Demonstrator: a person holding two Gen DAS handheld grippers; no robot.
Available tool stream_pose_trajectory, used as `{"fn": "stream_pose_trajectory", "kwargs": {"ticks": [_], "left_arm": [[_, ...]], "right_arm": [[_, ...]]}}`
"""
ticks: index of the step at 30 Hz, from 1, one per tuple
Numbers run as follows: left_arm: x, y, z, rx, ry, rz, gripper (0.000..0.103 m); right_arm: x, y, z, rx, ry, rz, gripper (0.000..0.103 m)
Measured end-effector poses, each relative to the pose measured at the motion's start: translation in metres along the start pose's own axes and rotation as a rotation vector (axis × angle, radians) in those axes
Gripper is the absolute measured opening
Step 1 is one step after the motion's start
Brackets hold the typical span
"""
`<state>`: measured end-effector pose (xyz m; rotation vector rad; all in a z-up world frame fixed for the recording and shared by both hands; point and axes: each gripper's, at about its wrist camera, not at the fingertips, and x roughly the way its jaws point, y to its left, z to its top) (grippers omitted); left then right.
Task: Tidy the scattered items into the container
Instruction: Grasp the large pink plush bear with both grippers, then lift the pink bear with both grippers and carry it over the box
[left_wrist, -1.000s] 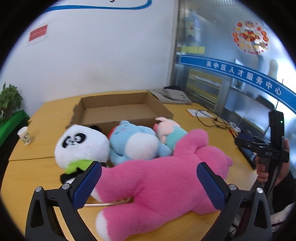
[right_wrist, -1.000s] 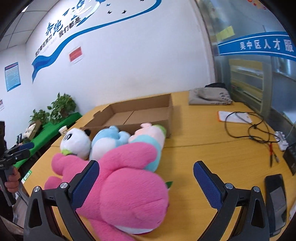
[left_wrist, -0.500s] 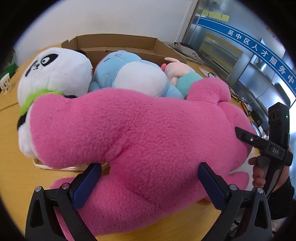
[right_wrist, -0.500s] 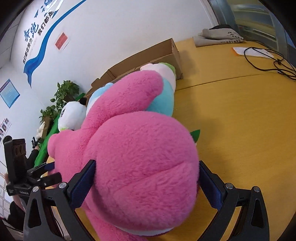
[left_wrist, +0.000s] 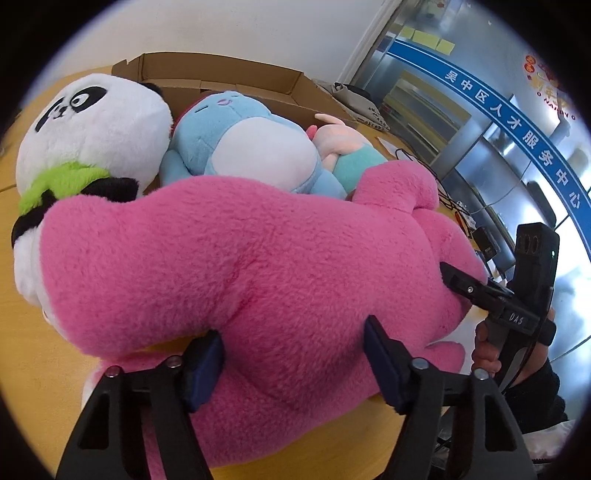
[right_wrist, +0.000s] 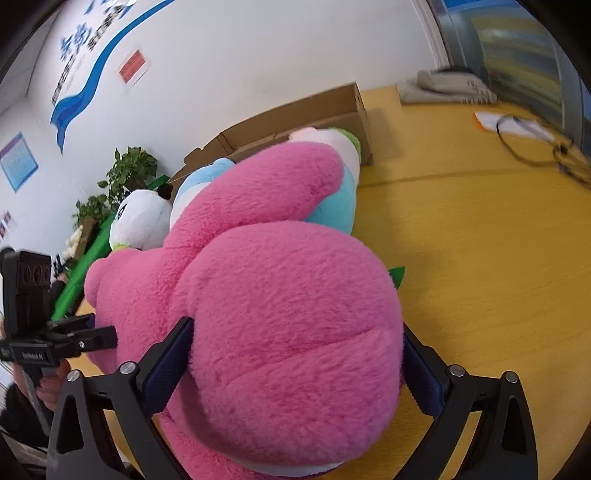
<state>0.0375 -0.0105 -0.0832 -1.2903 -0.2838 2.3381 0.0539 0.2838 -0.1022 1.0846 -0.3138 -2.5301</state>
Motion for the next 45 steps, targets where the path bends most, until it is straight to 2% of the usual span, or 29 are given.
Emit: {"fn": "stream_pose_trajectory", "kwargs": {"ticks": [4, 9, 13, 16, 21, 25, 30, 36, 41, 45], "left_arm": [[-0.011, -0.002, -0.006, 0.017, -0.028, 0.007, 0.053], [-0.035, -0.003, -0.014, 0.024, -0.072, 0.025, 0.049], [-0.061, -0.007, -0.006, 0.026, -0.106, 0.022, 0.048], [-0.087, -0.018, 0.011, 0.073, -0.183, 0.04, 0.048], [-0.115, -0.022, 0.056, 0.124, -0.293, 0.045, 0.048], [-0.128, -0.019, 0.1, 0.157, -0.331, 0.051, 0.048], [-0.138, -0.017, 0.156, 0.196, -0.363, 0.086, 0.049], [-0.146, -0.02, 0.219, 0.24, -0.426, 0.149, 0.048], [-0.144, -0.019, 0.275, 0.254, -0.407, 0.16, 0.048], [-0.133, -0.017, 0.323, 0.259, -0.391, 0.156, 0.048]], "right_arm": [[-0.007, 0.013, -0.002, -0.04, -0.012, -0.018, 0.089], [-0.018, 0.029, -0.004, -0.04, -0.005, 0.008, 0.078], [-0.036, 0.049, 0.0, -0.06, -0.046, 0.024, 0.076], [-0.052, 0.063, 0.014, -0.091, -0.091, 0.031, 0.076], [-0.078, 0.091, 0.057, -0.167, -0.211, 0.032, 0.076], [-0.089, 0.117, 0.099, -0.247, -0.29, 0.004, 0.076], [-0.085, 0.137, 0.151, -0.292, -0.336, -0.022, 0.076], [-0.063, 0.134, 0.218, -0.239, -0.362, 0.005, 0.076], [-0.05, 0.135, 0.269, -0.246, -0.394, 0.005, 0.076], [-0.033, 0.134, 0.314, -0.287, -0.385, -0.031, 0.076]]}}
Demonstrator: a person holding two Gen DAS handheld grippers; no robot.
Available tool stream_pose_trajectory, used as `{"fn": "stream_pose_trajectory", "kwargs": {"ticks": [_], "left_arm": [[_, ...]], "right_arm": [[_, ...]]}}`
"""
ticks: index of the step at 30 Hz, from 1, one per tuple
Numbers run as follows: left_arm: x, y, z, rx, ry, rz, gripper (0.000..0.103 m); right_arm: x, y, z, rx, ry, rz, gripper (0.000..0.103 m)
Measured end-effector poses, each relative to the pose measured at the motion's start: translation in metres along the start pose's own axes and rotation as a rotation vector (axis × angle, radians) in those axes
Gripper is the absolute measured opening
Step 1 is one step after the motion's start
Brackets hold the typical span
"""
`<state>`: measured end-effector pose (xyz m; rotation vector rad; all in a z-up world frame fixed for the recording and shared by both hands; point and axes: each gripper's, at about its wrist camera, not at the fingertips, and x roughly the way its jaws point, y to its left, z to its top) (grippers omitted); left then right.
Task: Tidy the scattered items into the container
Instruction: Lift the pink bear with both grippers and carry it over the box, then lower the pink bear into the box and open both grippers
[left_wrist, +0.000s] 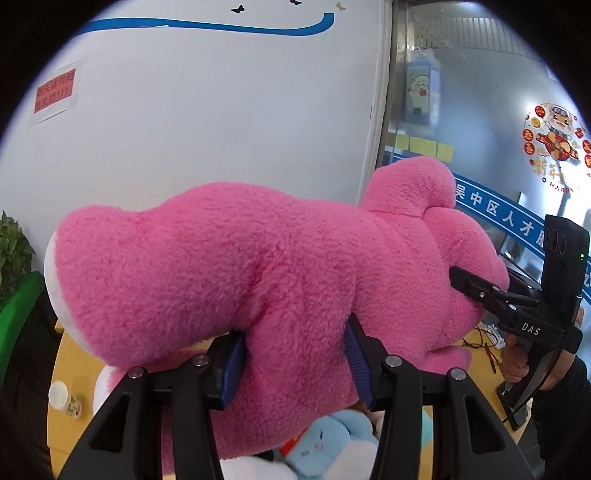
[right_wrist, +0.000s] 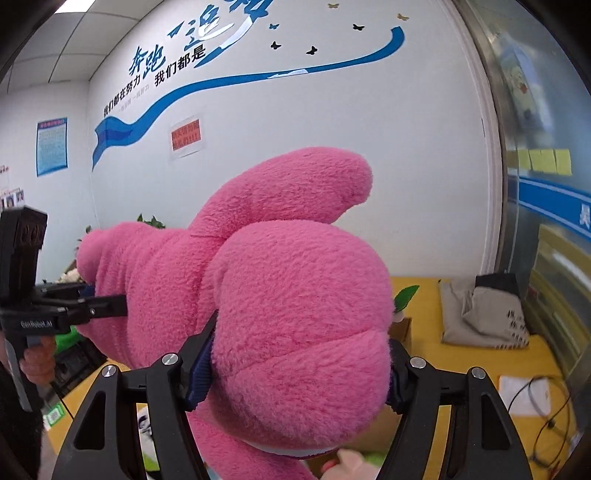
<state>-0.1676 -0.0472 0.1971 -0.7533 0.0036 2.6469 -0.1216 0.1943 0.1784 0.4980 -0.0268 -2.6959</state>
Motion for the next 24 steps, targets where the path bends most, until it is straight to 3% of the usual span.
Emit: {"fn": "stream_pose_trajectory", "kwargs": {"ticks": [7, 13, 18, 22, 24], "left_arm": [[0.077, 0.023, 0.04, -0.007, 0.029, 0.003, 0.048], [0.17, 0.057, 0.03, -0.067, 0.123, 0.01, 0.048], [0.271, 0.079, -0.018, -0.141, 0.296, 0.009, 0.048], [0.351, 0.087, -0.062, -0.202, 0.477, 0.039, 0.049], [0.374, 0.083, -0.074, -0.186, 0.496, 0.083, 0.052]], "right_arm": [[0.065, -0.045, 0.04, 0.027, 0.025, -0.023, 0.076], [0.153, -0.092, 0.031, 0.08, 0.096, -0.036, 0.076], [0.239, -0.146, -0.024, 0.248, 0.194, -0.017, 0.077], [0.303, -0.18, -0.088, 0.341, 0.361, -0.057, 0.077], [0.327, -0.191, -0.115, 0.356, 0.441, -0.098, 0.077]]}}
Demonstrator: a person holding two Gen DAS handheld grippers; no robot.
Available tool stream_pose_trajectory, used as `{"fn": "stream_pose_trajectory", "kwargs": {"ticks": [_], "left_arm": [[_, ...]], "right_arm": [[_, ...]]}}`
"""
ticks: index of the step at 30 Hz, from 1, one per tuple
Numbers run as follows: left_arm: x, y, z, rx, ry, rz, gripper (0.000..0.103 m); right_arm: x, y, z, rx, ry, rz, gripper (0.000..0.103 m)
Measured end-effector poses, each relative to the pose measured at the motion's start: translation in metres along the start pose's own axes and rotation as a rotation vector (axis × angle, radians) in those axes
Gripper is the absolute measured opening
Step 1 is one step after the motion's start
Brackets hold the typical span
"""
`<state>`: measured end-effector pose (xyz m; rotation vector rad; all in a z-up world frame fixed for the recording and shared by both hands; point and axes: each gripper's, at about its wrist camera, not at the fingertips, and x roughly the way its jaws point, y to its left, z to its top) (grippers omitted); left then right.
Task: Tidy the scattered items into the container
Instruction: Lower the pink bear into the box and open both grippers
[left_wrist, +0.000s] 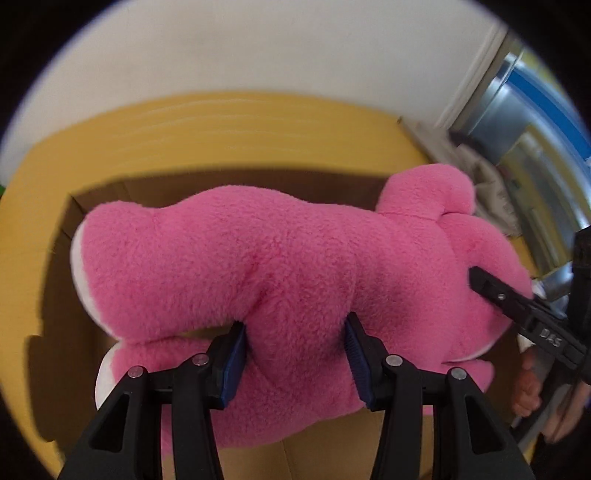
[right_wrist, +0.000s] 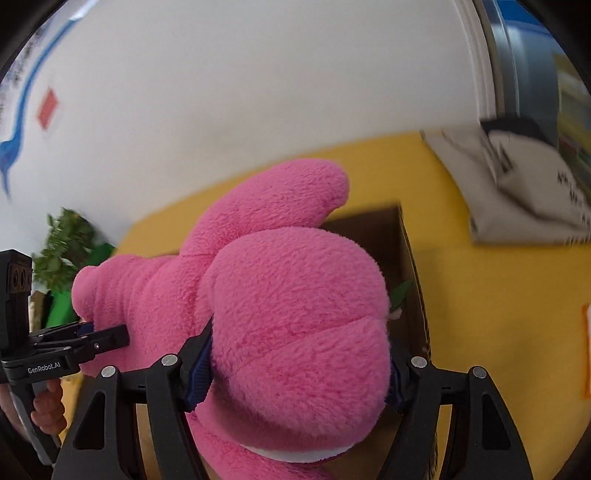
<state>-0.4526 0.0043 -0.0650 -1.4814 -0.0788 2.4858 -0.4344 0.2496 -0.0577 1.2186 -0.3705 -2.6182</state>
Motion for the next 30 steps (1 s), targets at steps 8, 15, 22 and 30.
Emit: {"fn": "stream_pose_trajectory", "kwargs": {"ticks": [8, 15, 22, 30], "left_arm": [[-0.006, 0.001, 0.007, 0.01, -0.066, 0.04, 0.06], [-0.077, -0.001, 0.02, 0.113, -0.211, 0.18, 0.06], [-0.197, -0.014, -0.029, 0.143, -0.341, 0.204, 0.064], [-0.292, -0.023, -0.16, 0.198, -0.445, 0.37, 0.08]], "right_arm": [[0.01, -0.008, 0.009, 0.029, -0.02, -0.077, 0.085], [-0.023, 0.013, 0.005, -0.086, -0.054, -0.151, 0.101], [-0.132, 0.036, -0.022, -0.136, -0.139, -0.082, 0.103], [-0.224, 0.069, -0.12, -0.125, -0.158, -0.029, 0.103]]}}
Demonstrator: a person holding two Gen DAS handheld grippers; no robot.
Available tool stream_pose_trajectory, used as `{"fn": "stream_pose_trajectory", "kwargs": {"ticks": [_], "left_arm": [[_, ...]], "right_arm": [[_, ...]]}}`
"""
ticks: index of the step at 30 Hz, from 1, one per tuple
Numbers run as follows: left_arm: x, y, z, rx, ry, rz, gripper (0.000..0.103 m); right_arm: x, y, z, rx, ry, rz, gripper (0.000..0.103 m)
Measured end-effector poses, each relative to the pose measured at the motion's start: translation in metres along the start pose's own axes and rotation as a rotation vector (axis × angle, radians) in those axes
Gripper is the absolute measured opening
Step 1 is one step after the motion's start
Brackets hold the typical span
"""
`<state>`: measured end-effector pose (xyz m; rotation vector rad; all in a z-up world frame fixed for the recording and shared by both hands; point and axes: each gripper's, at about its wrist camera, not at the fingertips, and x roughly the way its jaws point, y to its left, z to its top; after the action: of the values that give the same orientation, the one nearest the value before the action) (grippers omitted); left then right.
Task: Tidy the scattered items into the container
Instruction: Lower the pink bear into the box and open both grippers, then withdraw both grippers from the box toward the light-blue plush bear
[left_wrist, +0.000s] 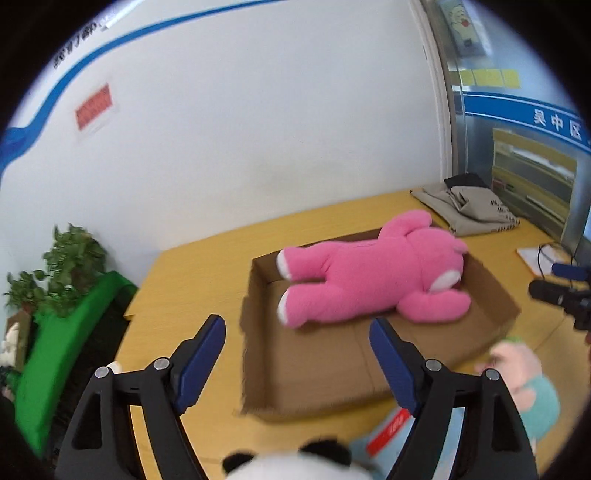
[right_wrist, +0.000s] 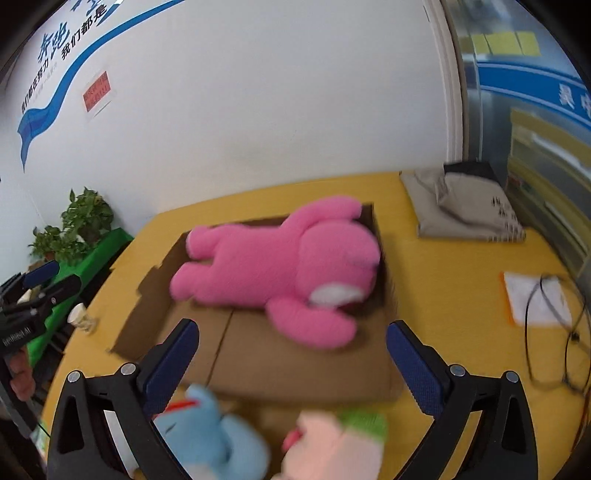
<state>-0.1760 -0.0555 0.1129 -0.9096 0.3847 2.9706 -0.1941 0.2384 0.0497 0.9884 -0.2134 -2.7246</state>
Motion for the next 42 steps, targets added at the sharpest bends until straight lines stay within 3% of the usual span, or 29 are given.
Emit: {"fn": "stream_pose_trajectory", "kwargs": {"ticks": [5, 12, 20, 42], "left_arm": [[-0.041, 0.004, -0.039, -0.086, 0.002, -0.056, 0.08], [-0.069, -0.005, -0.073, -0.202, 0.035, -0.149, 0.08], [-0.088, -0.013, -0.088, -0.226, 0.034, -0.163, 0.08], [-0.084, -0.029, -0.097, -0.243, 0.059, -0.197, 0.08]], "right_arm": [[-0.051, 0.033, -0.041, -0.142, -0.088, -0.132, 0.103], [-0.083, 0.055, -0.078, -0.182, -0.076, -0.158, 0.103], [-0.109, 0.078, -0.116, -0.222, -0.066, -0.181, 0.103], [-0.103, 0.075, -0.122, -0.225, -0.051, -0.204, 0.103]]}}
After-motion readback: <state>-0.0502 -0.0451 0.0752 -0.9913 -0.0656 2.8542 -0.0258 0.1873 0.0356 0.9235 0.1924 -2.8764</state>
